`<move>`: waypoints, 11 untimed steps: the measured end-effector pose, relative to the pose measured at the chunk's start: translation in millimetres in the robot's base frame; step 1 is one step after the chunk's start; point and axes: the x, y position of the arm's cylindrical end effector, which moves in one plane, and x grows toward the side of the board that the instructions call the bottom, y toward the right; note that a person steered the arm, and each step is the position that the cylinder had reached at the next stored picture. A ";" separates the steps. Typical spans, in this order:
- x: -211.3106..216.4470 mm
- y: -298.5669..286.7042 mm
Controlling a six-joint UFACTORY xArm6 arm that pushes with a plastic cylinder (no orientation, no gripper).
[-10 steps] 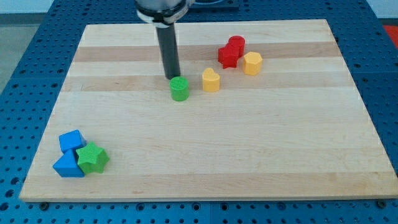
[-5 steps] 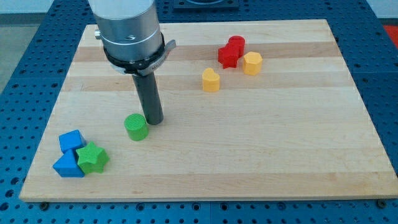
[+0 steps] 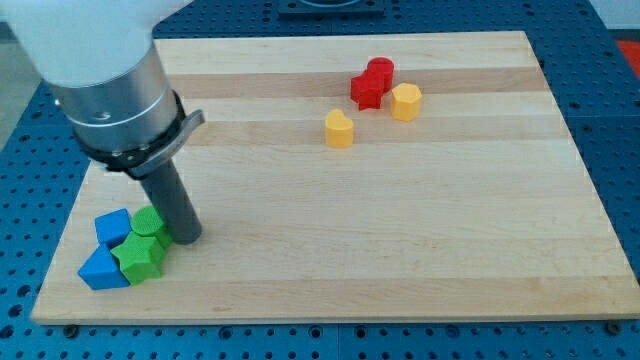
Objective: Push the green circle into the green star
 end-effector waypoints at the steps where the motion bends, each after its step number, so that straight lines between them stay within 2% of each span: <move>1: 1.3 -1.3; 3: -4.4 21.2; 5: -40.2 26.3; 9: -21.0 -37.6; 11: -21.0 -36.7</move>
